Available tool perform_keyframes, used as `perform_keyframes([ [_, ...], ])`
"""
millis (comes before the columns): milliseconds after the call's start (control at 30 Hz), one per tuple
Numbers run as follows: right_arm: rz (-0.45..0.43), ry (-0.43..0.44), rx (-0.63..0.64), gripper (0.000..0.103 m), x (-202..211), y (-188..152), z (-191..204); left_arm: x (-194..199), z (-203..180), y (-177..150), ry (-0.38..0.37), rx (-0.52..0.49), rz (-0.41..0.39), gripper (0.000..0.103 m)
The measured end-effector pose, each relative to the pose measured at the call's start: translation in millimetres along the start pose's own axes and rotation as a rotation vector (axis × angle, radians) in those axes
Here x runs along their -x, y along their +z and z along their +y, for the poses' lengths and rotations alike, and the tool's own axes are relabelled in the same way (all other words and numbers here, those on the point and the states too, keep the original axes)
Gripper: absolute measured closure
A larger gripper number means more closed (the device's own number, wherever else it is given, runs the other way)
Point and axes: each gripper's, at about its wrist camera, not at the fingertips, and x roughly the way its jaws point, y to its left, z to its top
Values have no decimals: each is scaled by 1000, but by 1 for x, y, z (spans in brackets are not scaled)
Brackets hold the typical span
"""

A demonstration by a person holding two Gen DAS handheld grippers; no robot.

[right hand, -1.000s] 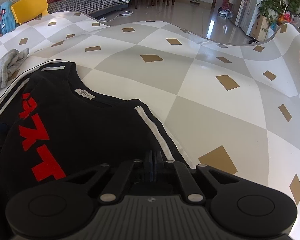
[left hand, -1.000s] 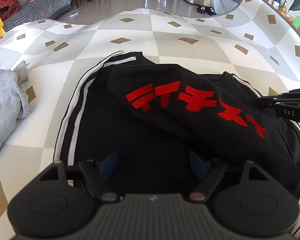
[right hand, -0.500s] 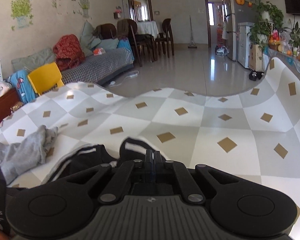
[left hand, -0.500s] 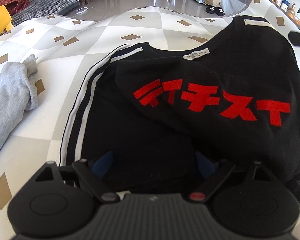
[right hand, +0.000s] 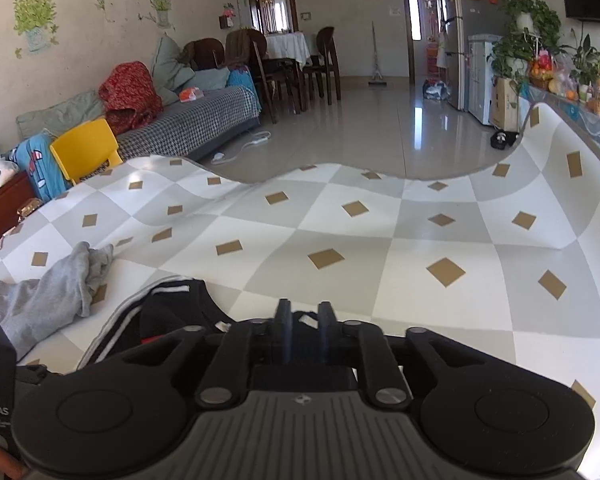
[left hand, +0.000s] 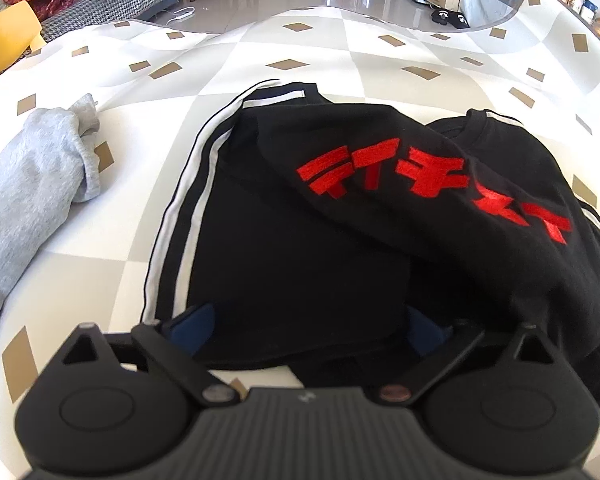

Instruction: Fold clothes

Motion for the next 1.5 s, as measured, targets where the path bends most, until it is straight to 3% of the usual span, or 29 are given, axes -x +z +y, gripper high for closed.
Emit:
perform_keyframes([
  [167,65,-27,-16,65,-24,-15,-13,0,1,0,0,-3,-1,3],
  [800,234,-80,0,59,-97,-33,-11,0,3,1,-19,9,-2,1],
  [1067,238,-106,45,57,-118,-45,-6,0,1,0,-20,0,0,1],
  [1133,236,-120,69,64,-118,-46,-2,0,0,0,-19,-3,0,1],
  [1200,237,-122,67,85,-118,-45,-3,-1,-1,-1,-16,-7,0,0],
  [1267,239,-115,48,94,-117,-43,-5,0,-2,-1,-14,-8,-1,0],
  [1367,222,-108,33,97,-109,-38,-4,-1,-2,-2,-9,-12,-3,0],
  [1500,132,-95,7,97,-85,-20,-1,0,0,-1,-3,-10,-7,0],
])
